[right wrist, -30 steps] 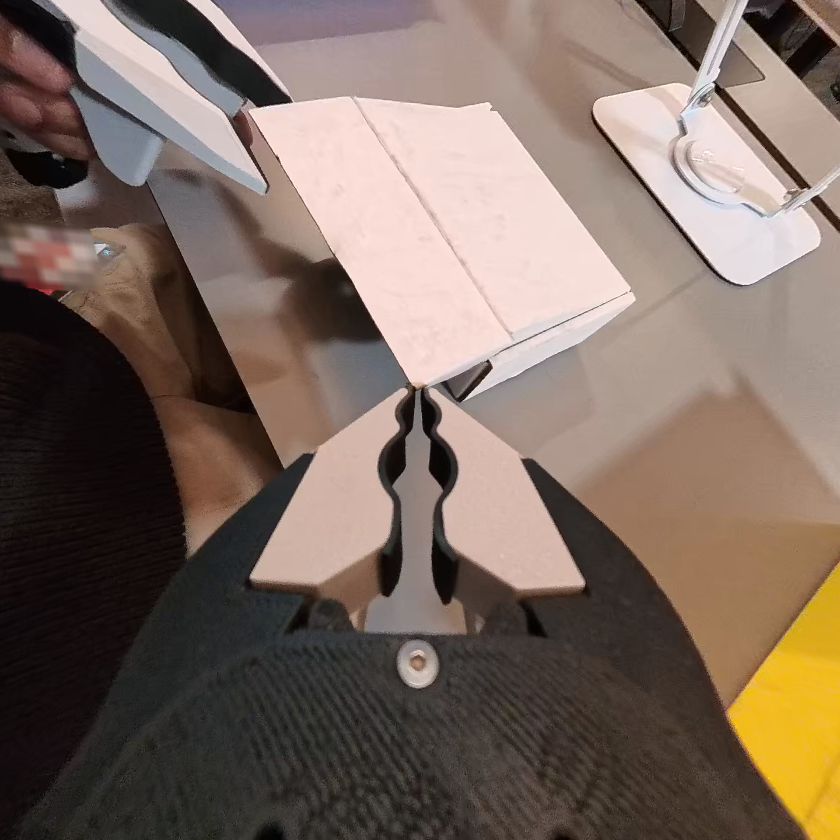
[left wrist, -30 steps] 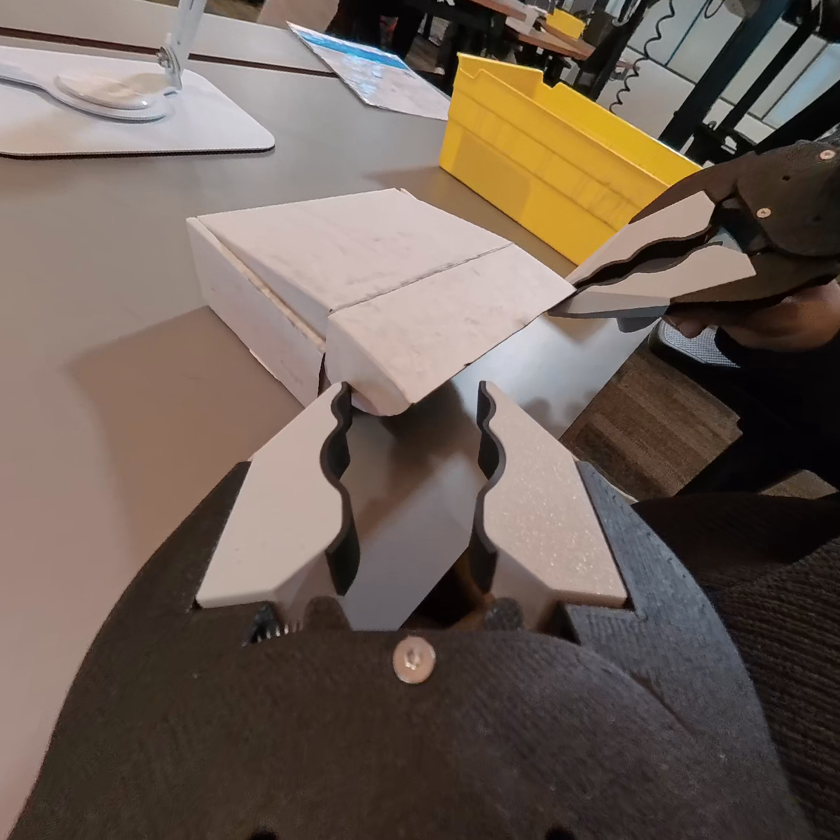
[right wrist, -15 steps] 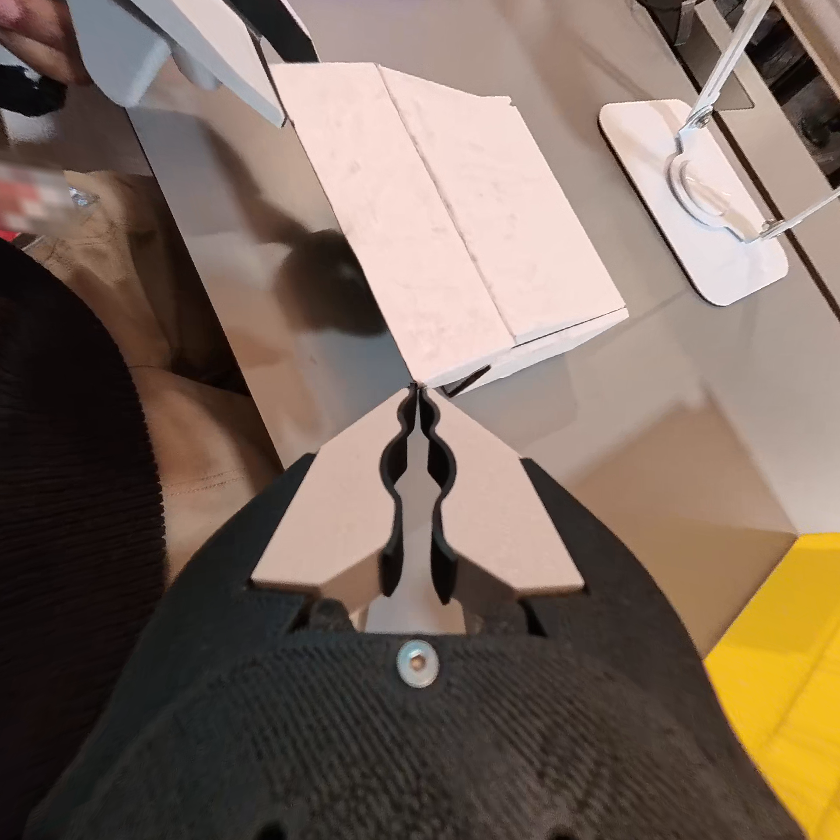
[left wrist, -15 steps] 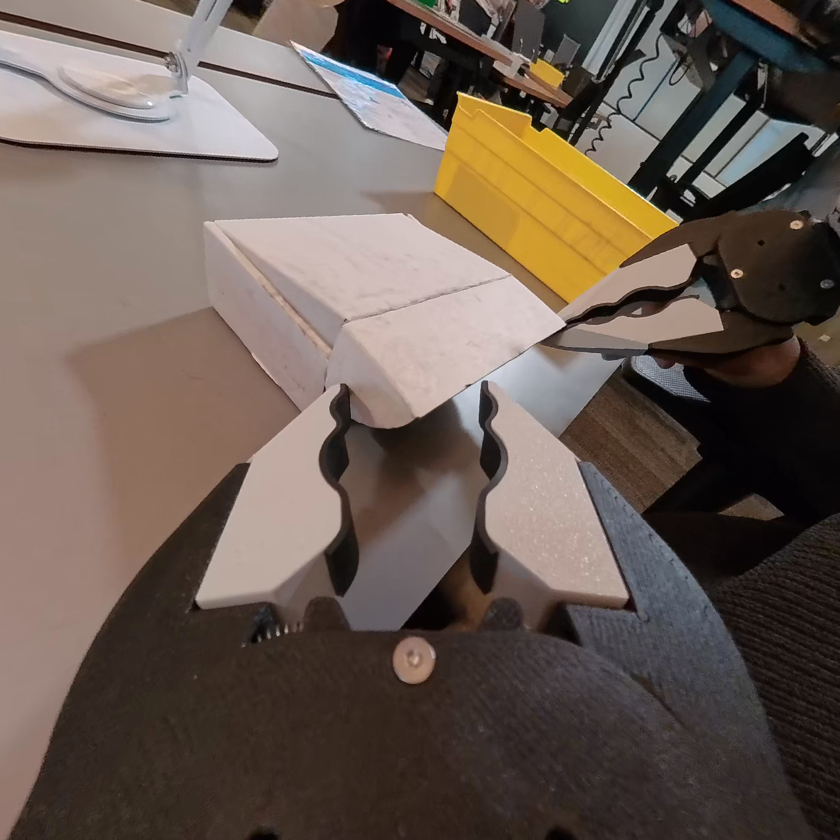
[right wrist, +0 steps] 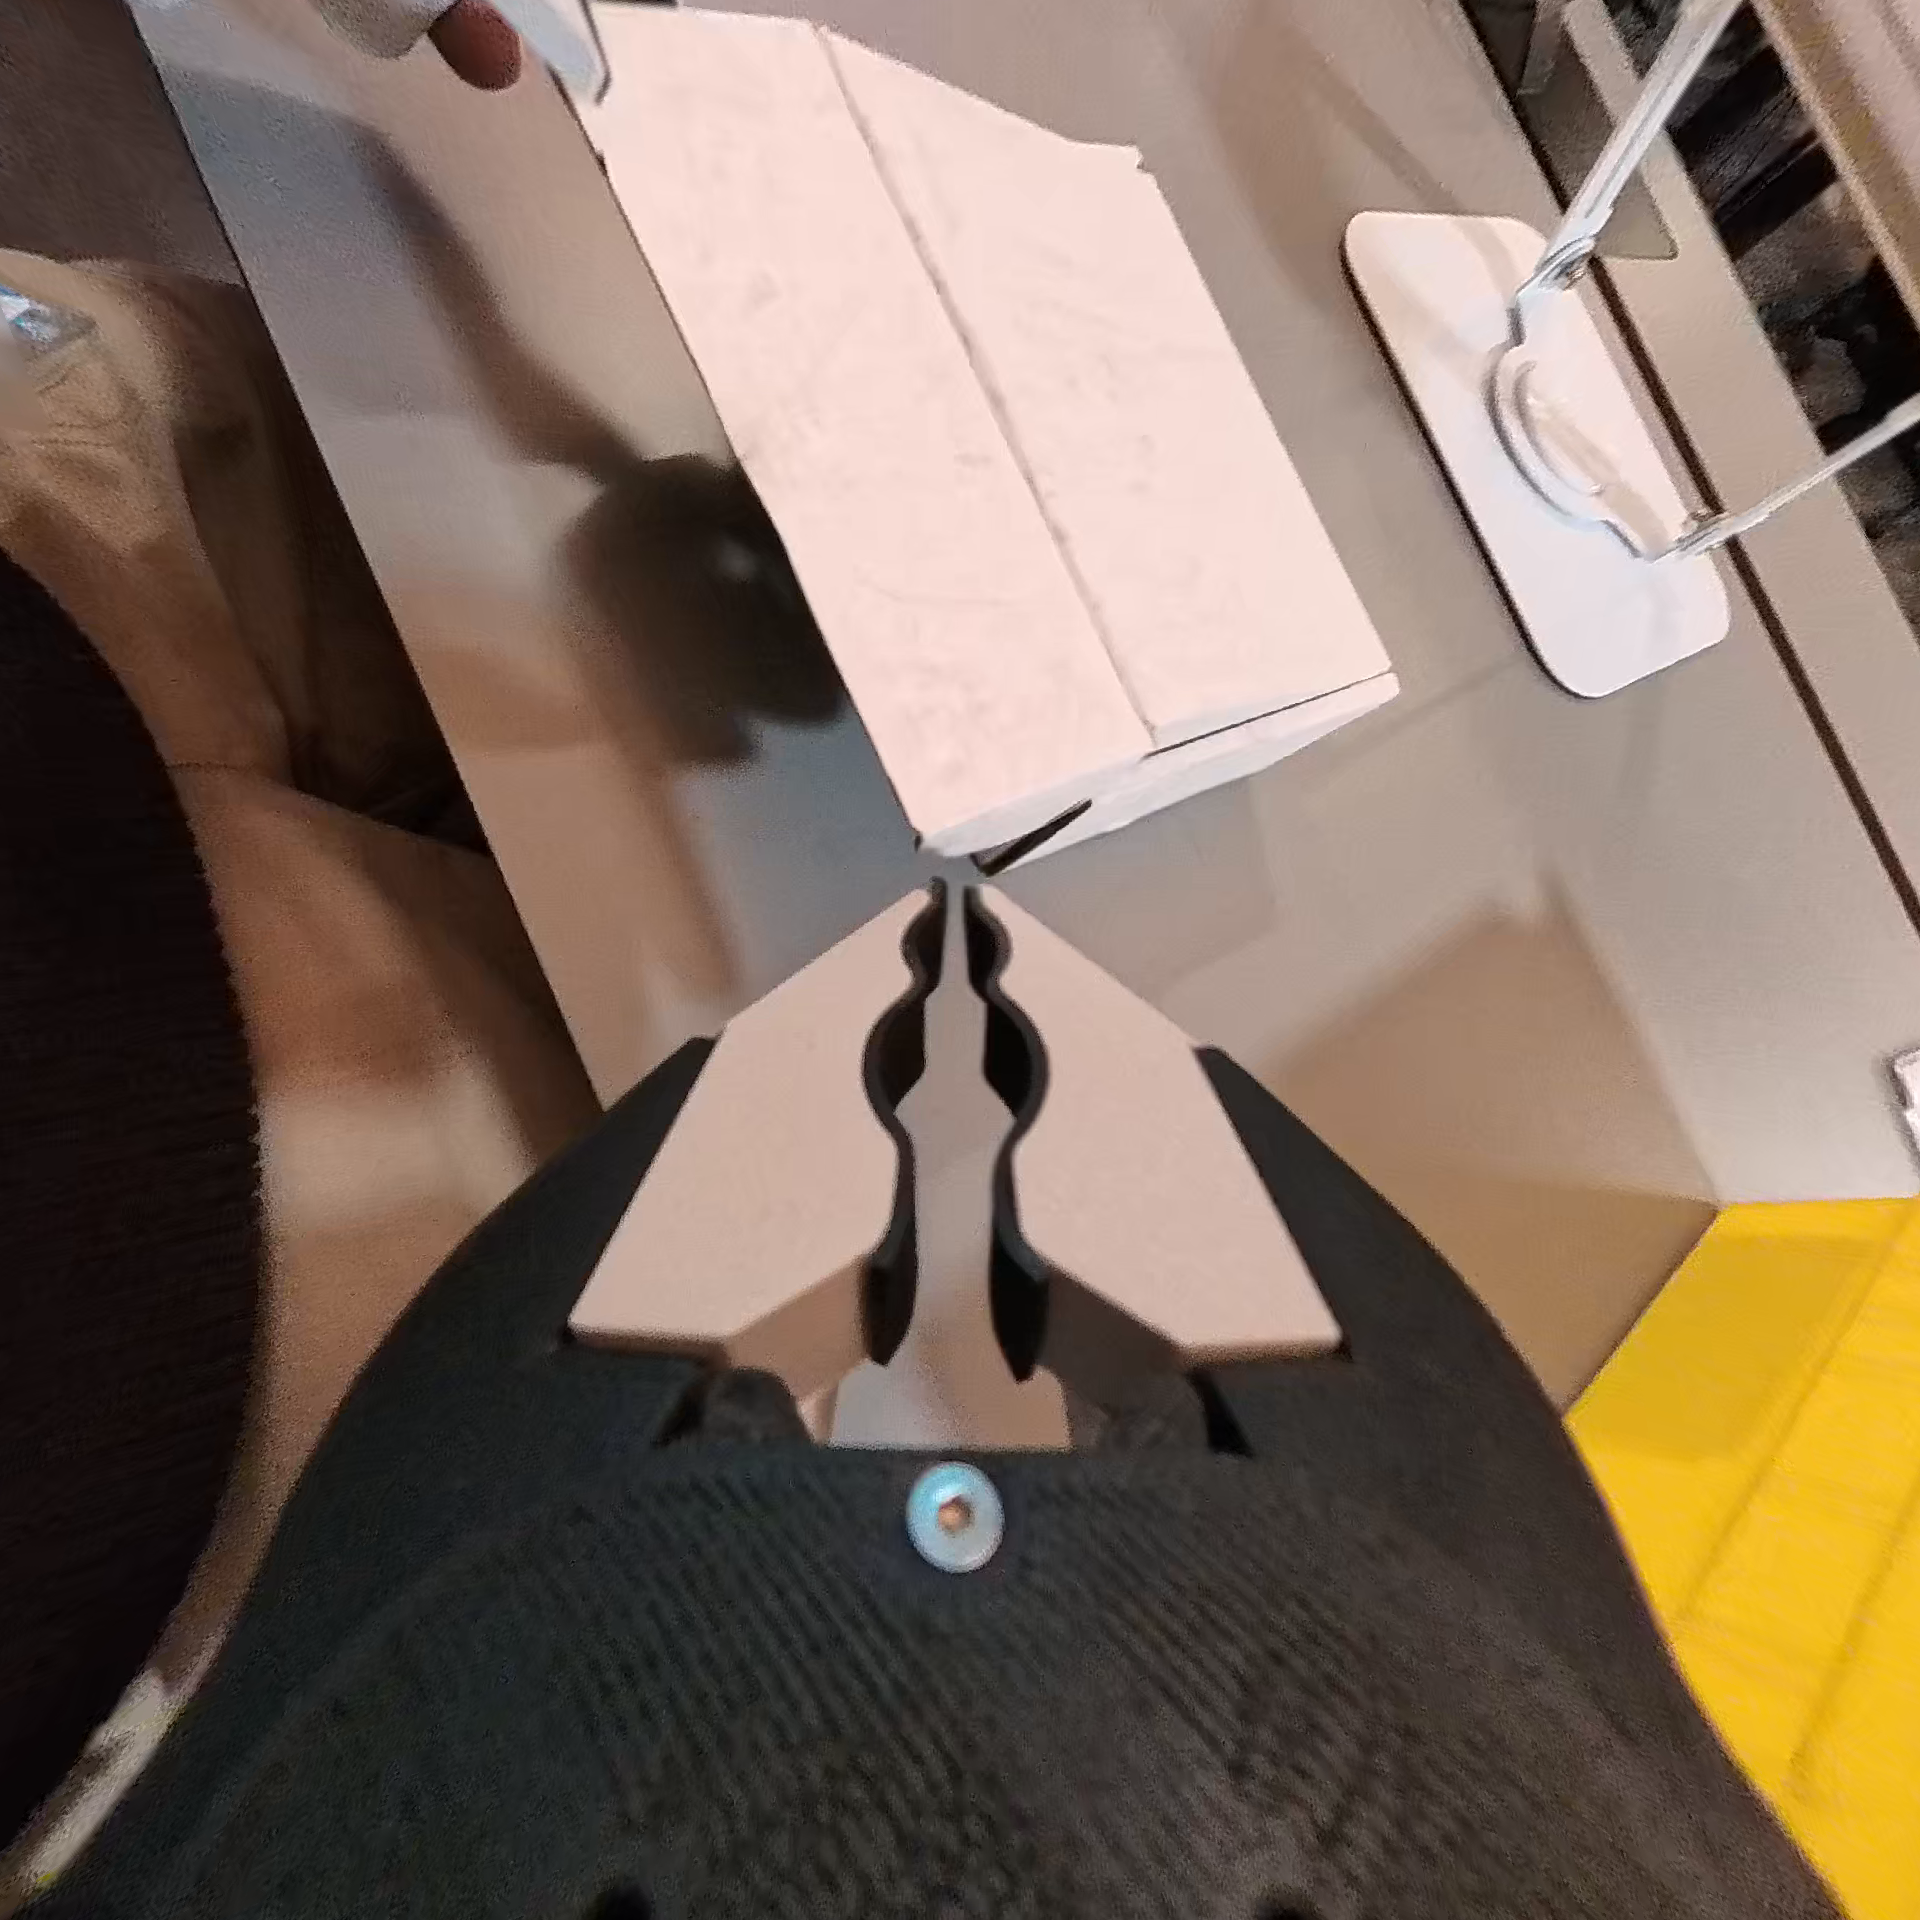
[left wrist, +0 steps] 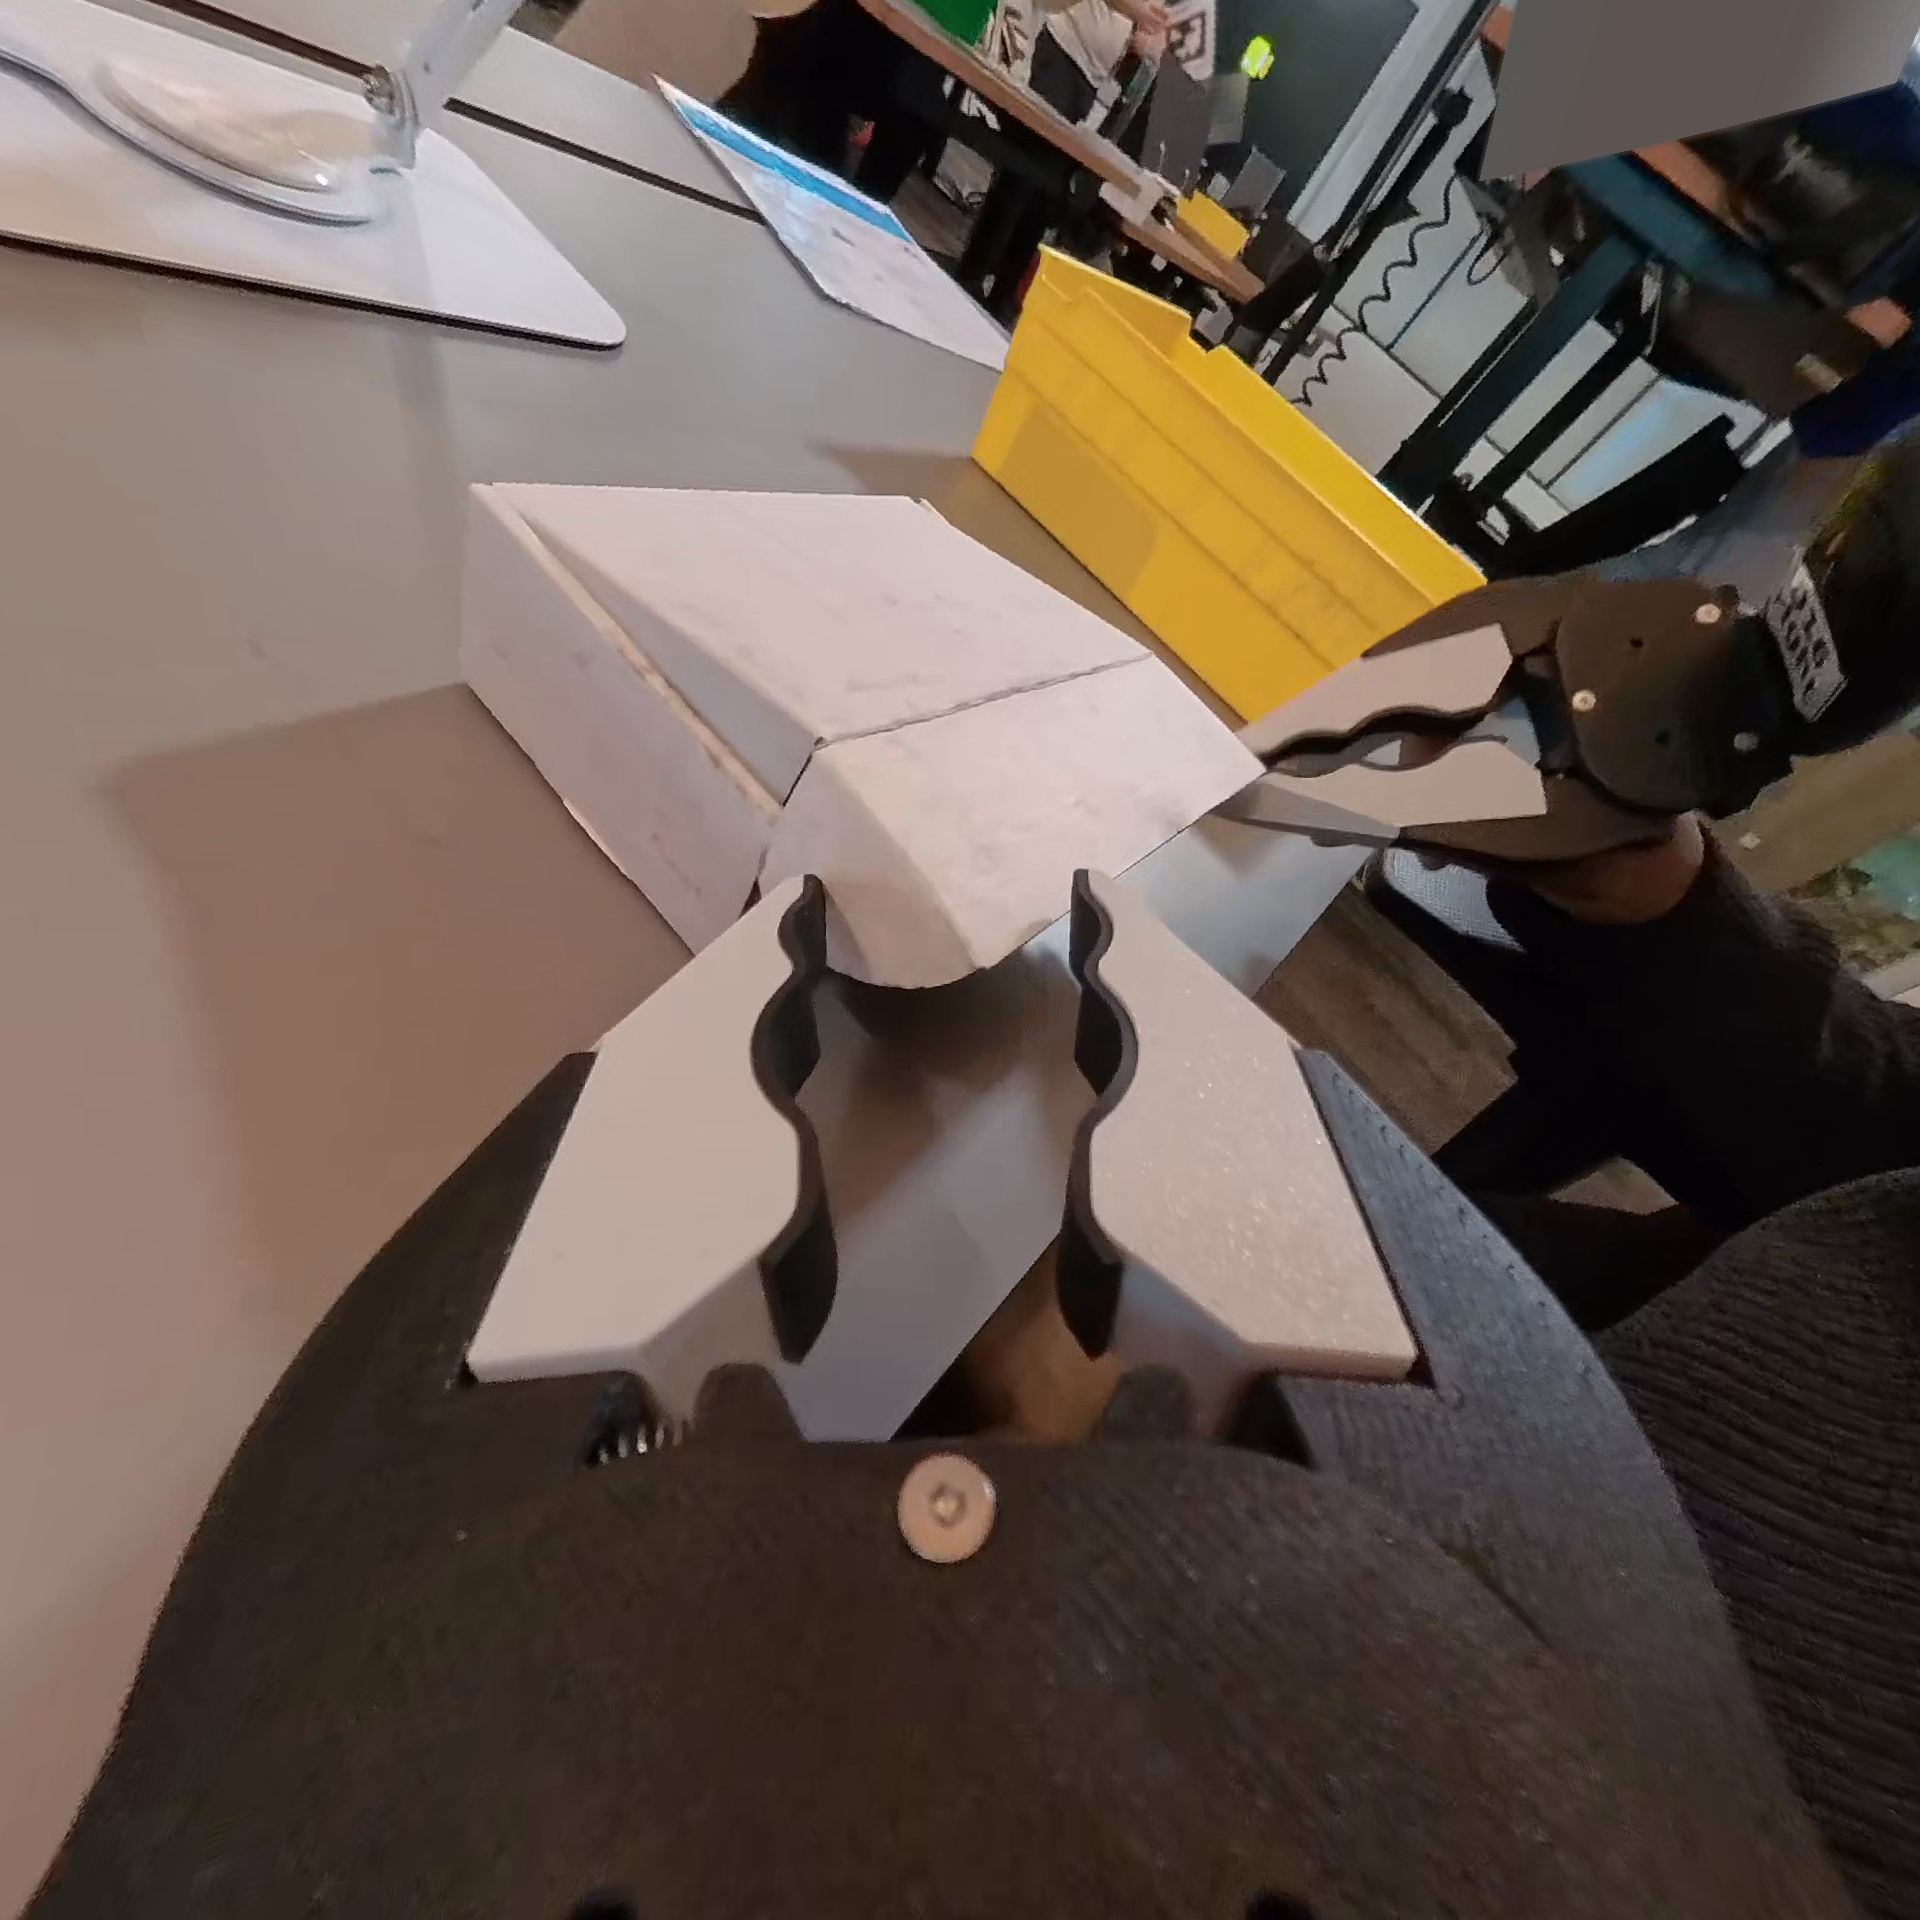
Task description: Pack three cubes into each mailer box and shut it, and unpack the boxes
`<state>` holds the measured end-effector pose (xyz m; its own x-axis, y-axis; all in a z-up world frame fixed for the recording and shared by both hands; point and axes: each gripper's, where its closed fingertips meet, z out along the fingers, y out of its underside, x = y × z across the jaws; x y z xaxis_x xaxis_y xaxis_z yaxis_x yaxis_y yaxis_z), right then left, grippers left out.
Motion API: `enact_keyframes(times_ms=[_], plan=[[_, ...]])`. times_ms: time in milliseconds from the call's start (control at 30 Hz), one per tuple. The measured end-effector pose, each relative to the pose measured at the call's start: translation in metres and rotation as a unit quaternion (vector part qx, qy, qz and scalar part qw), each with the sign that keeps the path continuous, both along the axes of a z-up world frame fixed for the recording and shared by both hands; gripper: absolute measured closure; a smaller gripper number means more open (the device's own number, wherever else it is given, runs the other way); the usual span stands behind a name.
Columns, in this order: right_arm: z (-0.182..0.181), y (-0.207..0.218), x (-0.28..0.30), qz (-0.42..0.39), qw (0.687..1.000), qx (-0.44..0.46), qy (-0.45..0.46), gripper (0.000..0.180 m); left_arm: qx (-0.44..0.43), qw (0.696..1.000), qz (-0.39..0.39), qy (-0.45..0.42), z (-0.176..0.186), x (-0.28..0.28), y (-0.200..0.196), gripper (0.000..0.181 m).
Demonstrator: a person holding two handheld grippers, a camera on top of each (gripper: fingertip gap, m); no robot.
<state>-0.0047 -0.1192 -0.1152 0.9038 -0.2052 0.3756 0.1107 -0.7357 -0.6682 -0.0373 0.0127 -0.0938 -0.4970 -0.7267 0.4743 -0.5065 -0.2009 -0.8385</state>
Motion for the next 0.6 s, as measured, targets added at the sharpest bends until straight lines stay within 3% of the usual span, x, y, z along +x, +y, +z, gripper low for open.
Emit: enact_keyframes(times_ms=[100, 200, 333, 600], plan=[[0.005, 0.002, 0.001, 0.009, 1.0, 0.021, -0.008, 0.157, 0.013, 1.0, -0.003, -0.005, -0.001, -0.001, -0.002, 0.136], [0.009, 0.007, -0.002, 0.016, 0.999, 0.032, -0.019, 0.147, 0.014, 1.0, -0.005, -0.005, -0.001, -0.002, -0.003, 0.136], [0.016, 0.007, 0.005, 0.004, 0.997, 0.039, -0.062, 0.157, 0.011, 1.0, -0.005, -0.005, -0.001, -0.001, -0.003, 0.136], [0.012, 0.007, 0.004, -0.002, 0.998, 0.043, -0.035, 0.168, 0.029, 1.0, -0.005, -0.008, -0.003, -0.002, -0.005, 0.137]])
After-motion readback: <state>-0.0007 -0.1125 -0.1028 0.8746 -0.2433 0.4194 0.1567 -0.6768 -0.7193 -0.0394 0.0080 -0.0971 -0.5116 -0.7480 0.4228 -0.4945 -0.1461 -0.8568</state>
